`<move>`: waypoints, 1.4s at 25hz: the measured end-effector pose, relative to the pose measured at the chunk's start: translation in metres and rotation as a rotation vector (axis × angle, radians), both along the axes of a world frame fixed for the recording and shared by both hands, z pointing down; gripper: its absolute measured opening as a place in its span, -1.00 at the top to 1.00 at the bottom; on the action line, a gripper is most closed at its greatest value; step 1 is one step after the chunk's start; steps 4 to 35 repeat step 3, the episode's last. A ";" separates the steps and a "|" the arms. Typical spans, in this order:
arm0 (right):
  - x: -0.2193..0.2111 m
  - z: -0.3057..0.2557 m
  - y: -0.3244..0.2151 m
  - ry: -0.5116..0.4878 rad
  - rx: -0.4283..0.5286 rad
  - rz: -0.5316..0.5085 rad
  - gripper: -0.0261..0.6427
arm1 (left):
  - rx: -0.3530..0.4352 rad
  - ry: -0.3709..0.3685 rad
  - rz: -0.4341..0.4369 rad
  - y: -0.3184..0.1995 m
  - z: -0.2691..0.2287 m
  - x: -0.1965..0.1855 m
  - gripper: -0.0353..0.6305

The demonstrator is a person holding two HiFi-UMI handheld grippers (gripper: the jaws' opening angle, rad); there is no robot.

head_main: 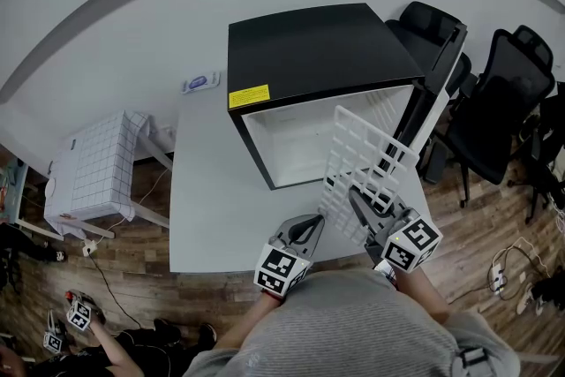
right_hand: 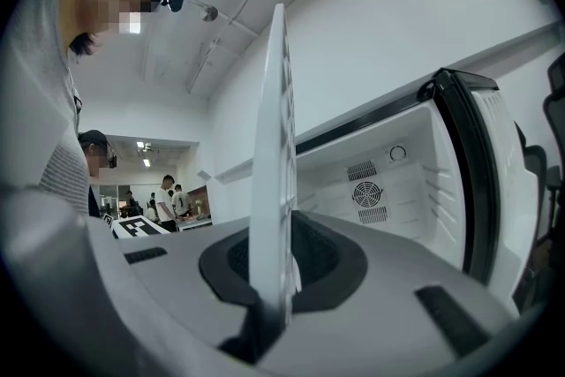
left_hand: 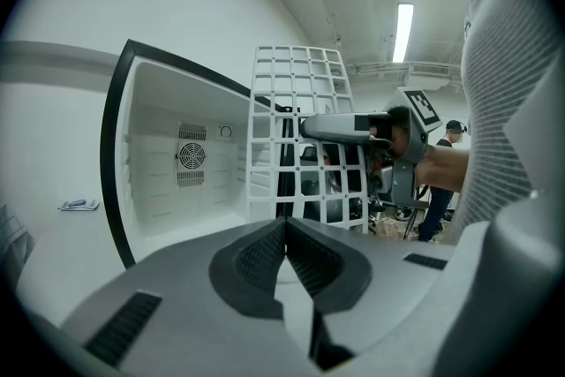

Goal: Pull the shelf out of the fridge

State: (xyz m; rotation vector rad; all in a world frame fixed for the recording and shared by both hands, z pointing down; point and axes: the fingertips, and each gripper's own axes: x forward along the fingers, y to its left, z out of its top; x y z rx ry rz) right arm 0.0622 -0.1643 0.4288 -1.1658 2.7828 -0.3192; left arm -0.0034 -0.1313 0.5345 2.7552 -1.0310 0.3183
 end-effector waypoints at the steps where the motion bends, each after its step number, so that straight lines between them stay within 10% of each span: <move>1: 0.000 0.000 0.000 -0.001 -0.001 0.001 0.83 | -0.001 0.000 0.000 0.000 0.001 0.000 0.86; 35: 0.001 0.000 0.000 -0.002 -0.003 0.002 0.83 | -0.002 -0.002 0.002 0.001 0.002 0.001 0.86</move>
